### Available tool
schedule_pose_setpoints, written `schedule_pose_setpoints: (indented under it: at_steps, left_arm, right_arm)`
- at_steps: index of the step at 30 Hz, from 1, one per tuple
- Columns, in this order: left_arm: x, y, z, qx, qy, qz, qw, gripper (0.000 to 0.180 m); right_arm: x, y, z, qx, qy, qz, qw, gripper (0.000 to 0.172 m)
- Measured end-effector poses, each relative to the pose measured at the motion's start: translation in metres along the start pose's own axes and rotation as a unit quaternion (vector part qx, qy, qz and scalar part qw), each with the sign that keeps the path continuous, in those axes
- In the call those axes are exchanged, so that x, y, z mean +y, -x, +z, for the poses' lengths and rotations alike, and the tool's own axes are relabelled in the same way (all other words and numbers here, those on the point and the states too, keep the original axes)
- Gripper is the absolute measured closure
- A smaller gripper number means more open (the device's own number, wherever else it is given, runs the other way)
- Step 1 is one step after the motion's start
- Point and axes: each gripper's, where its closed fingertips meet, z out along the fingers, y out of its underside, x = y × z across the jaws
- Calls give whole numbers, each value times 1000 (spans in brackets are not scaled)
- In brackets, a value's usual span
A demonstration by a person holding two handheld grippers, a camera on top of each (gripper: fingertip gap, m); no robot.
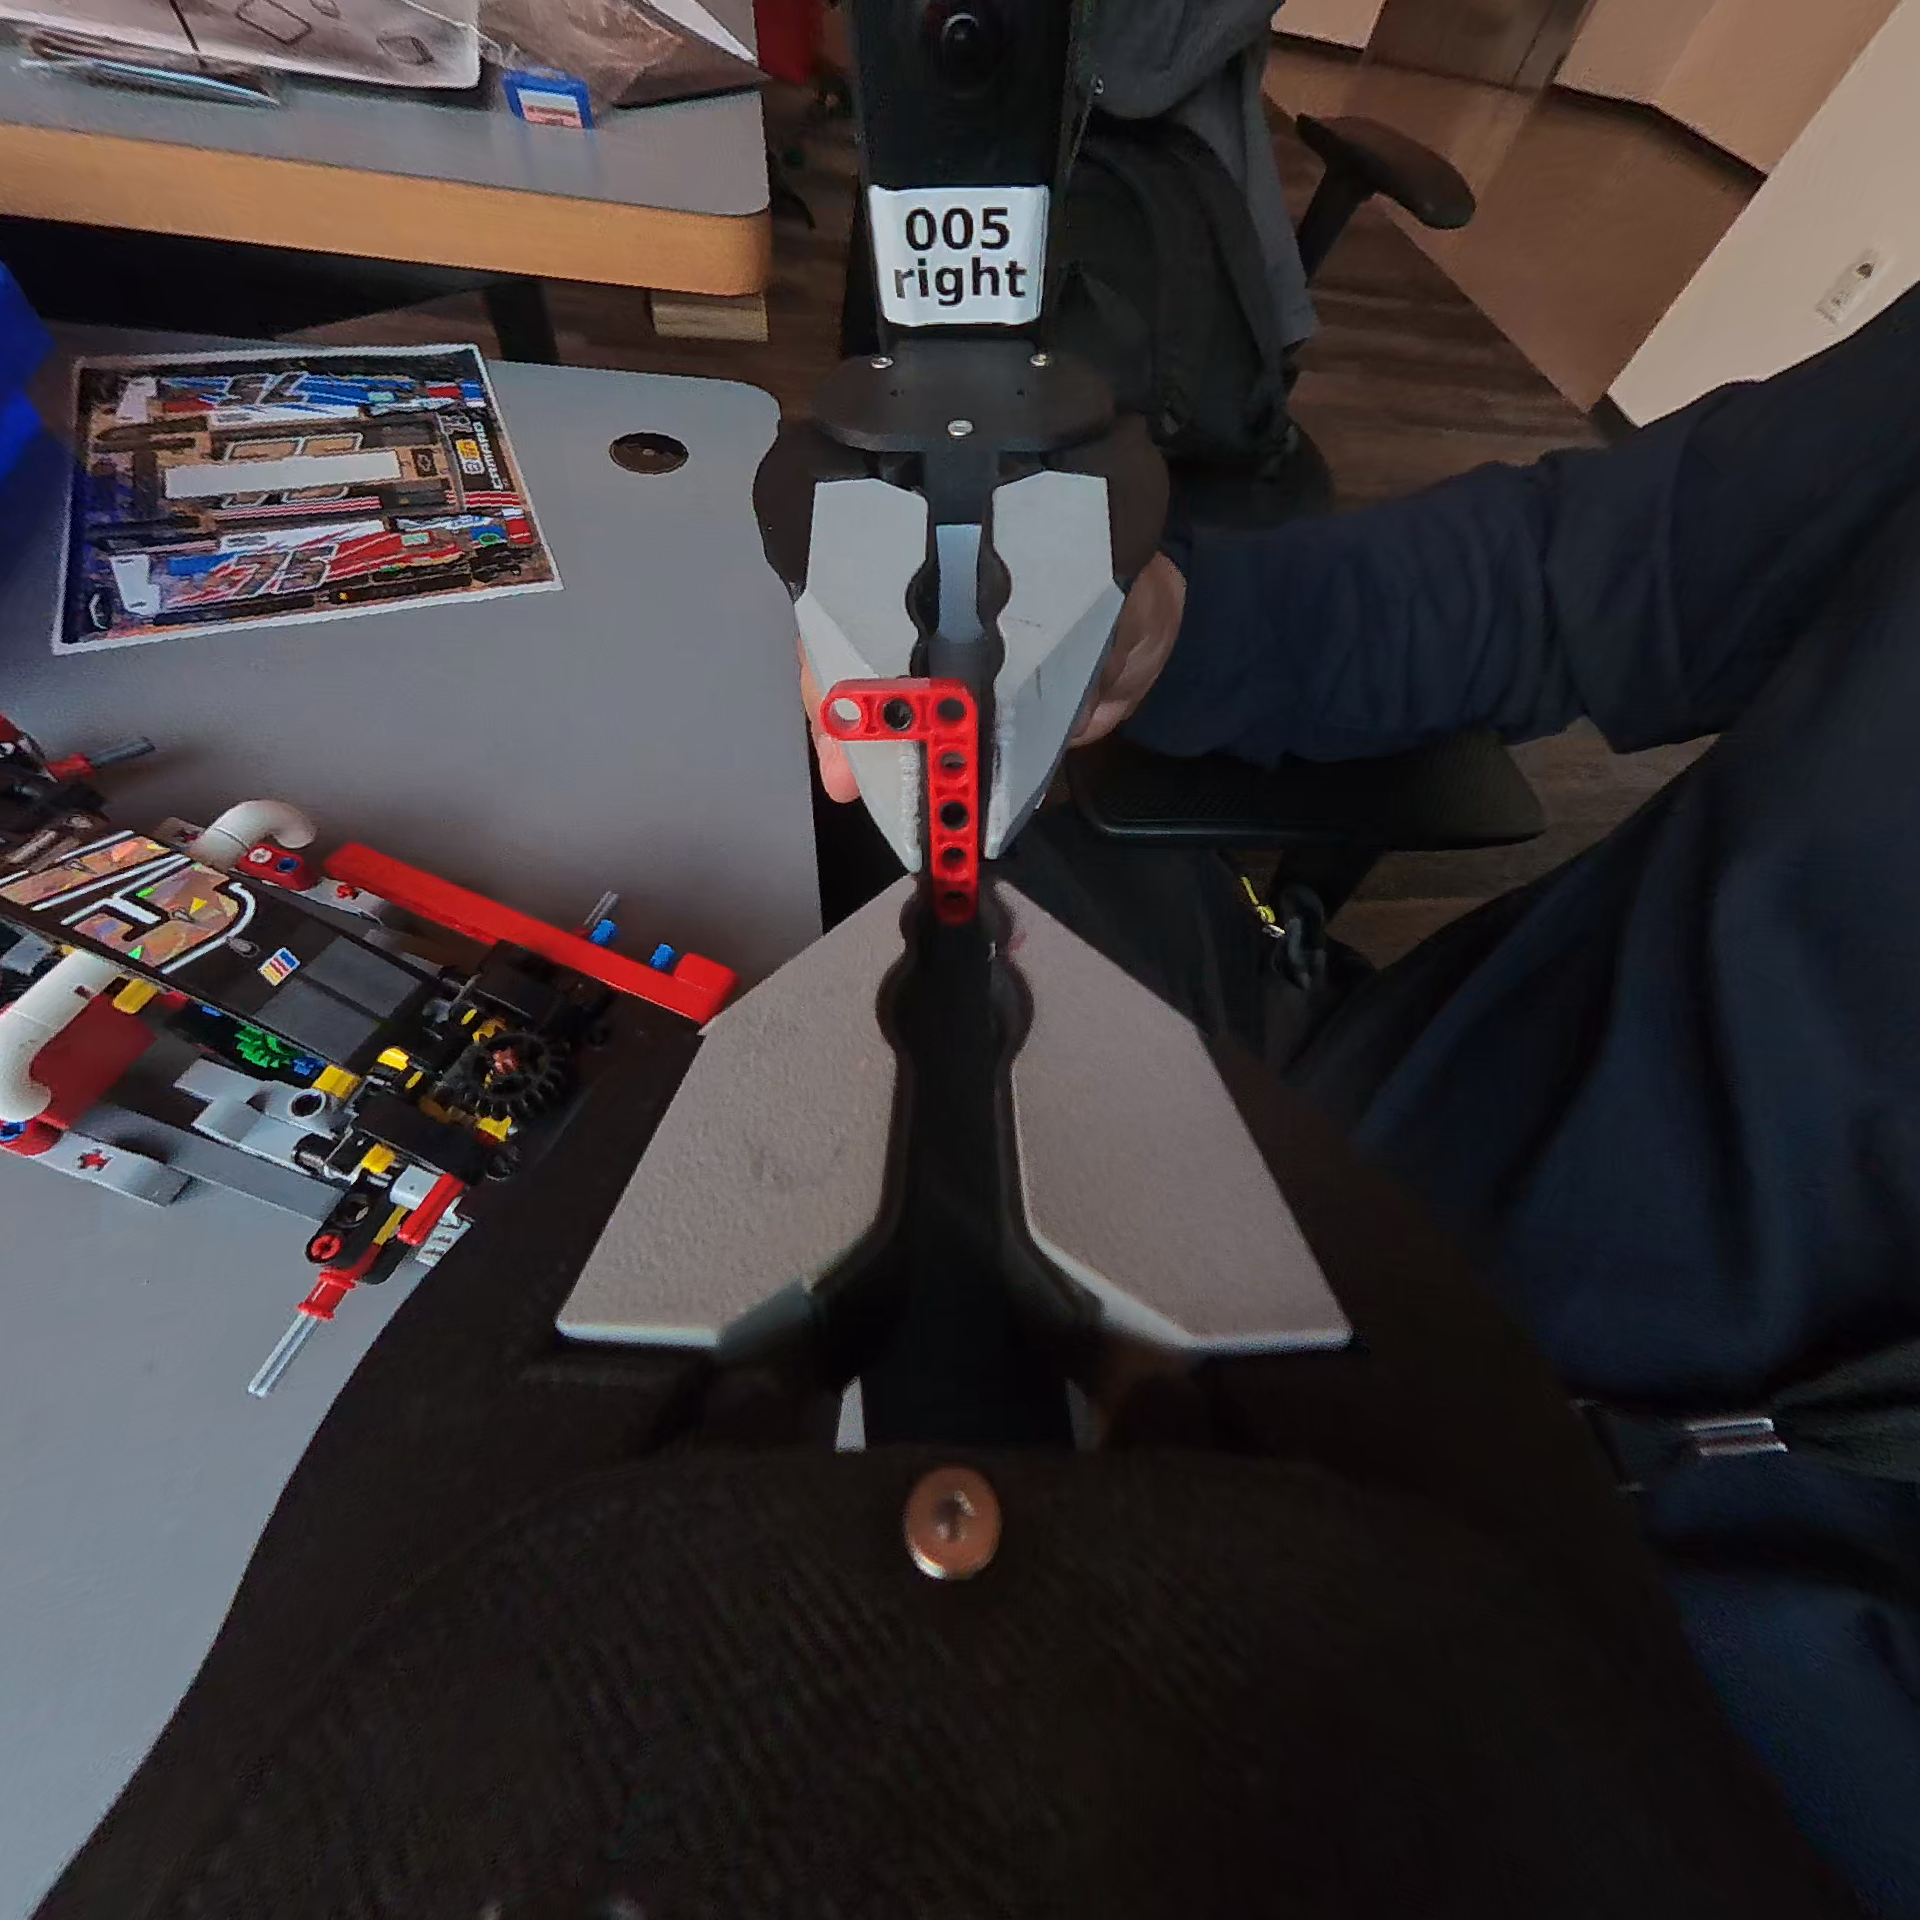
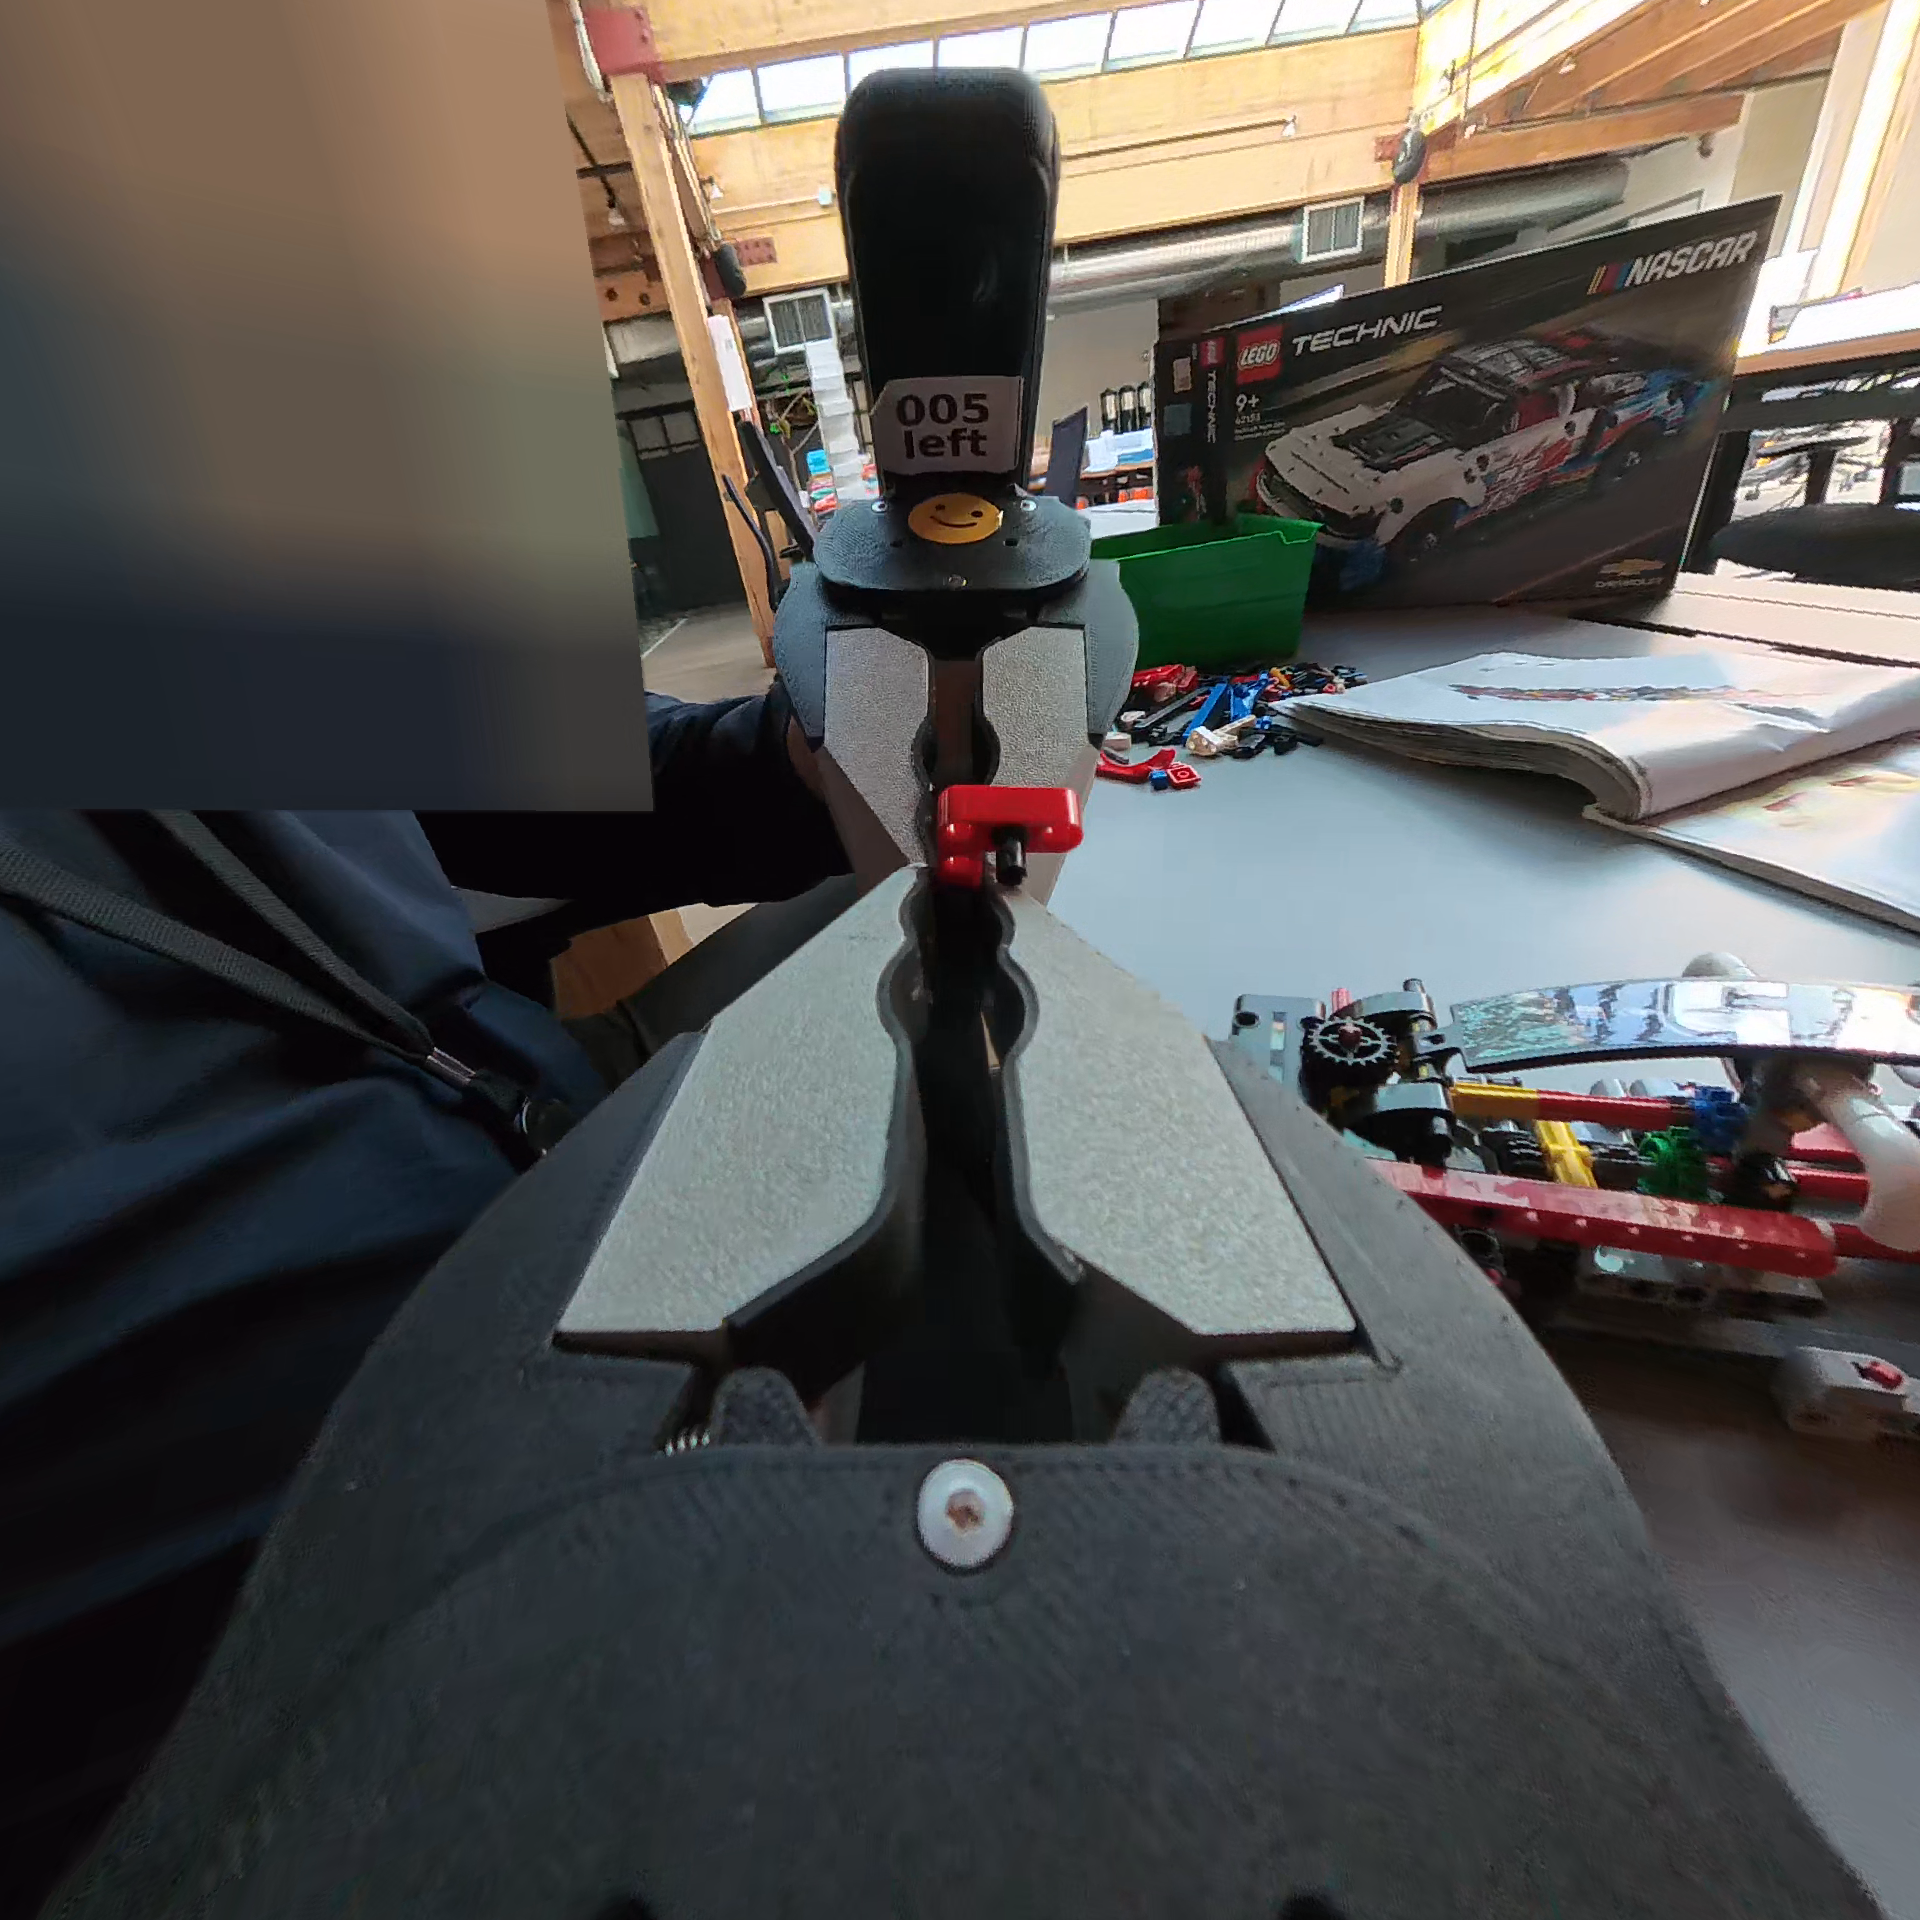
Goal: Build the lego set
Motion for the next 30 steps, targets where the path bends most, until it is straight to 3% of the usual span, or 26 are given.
schedule_pose_setpoints:
  at_steps: [11,18,23,30]
  left_arm:
    - [12,5,4,-2,20,6,1000,175]
    - [20,9,8,-10,39,-3,999,175]
    - [37,18,12,-54,106,15,993,175]
    - [37,18,13,-59,108,15,992,174]
  right_arm:
    - [11,-7,-12,-14,60,53,997,155]
    - [25,-10,-6,14,131,24,991,158]
    - [44,-19,-6,64,231,22,971,155]
    - [43,-20,-4,86,249,-44,964,160]
